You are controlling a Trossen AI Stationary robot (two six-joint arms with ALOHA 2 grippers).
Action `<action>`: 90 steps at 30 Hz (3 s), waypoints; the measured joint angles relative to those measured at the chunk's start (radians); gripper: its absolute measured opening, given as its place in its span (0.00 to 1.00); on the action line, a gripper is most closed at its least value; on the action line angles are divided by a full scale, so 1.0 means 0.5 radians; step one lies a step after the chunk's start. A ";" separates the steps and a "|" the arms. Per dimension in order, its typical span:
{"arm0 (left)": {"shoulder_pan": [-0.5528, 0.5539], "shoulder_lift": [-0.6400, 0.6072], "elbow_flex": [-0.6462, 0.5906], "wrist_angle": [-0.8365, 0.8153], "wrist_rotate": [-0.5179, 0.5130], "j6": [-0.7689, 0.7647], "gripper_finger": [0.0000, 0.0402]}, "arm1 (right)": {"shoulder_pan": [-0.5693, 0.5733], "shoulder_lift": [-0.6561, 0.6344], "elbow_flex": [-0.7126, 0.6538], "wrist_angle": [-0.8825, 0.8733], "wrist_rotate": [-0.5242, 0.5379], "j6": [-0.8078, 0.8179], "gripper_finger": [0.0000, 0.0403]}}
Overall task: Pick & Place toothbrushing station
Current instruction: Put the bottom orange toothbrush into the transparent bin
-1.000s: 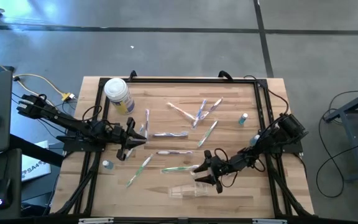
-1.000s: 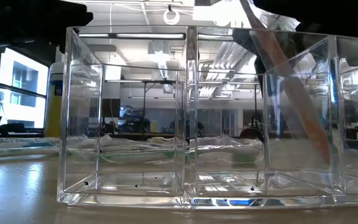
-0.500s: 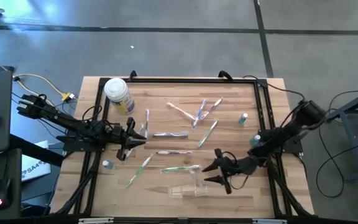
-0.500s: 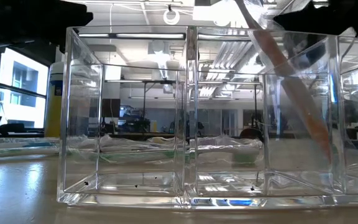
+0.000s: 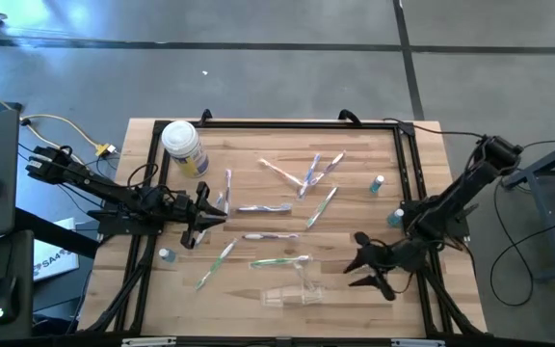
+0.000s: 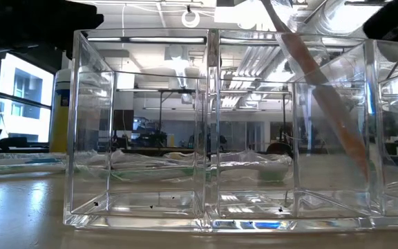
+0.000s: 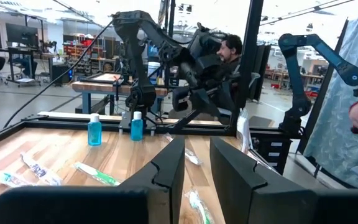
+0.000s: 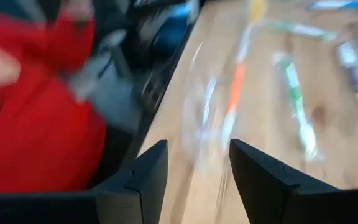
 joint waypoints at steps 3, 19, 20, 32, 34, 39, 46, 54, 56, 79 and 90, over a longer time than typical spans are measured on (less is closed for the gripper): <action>0.000 0.000 0.000 -0.001 0.000 -0.007 0.19 | 0.017 -0.061 0.000 -0.217 -0.037 0.027 0.41; 0.000 0.000 0.000 -0.016 0.001 -0.033 0.19 | -0.014 -0.069 -0.001 -1.075 -0.343 0.527 0.41; -0.001 0.000 0.000 -0.016 0.001 -0.040 0.19 | -0.014 -0.054 -0.001 -1.108 -0.361 0.541 0.41; 0.000 0.001 0.000 -0.058 -0.026 -0.060 0.19 | -0.164 0.263 -0.001 -1.292 -0.424 0.392 0.41; 0.000 0.001 0.000 -0.069 -0.027 -0.066 0.19 | -0.197 0.336 -0.001 -1.283 -0.432 0.348 0.41; -0.001 0.001 0.000 -0.123 -0.032 -0.132 0.19 | -0.261 0.474 0.012 -1.270 -0.494 0.270 0.41; 0.000 0.001 0.000 -0.216 -0.036 -0.159 0.19 | -0.259 0.503 0.030 -1.198 -0.383 0.238 0.36; -0.001 0.001 0.000 -0.214 -0.038 -0.158 0.19 | -0.262 0.510 0.041 -1.164 -0.331 0.257 0.04; 0.000 0.001 0.000 -0.215 -0.038 -0.151 0.19 | -0.261 0.510 0.041 -1.149 -0.308 0.325 0.05; 0.000 0.001 0.000 -0.217 0.083 -0.165 0.19 | 0.130 0.508 1.116 -2.550 0.308 0.928 0.04; -0.001 0.000 0.000 -0.225 0.095 -0.165 0.19 | 0.695 0.327 1.107 -2.278 1.375 1.213 0.04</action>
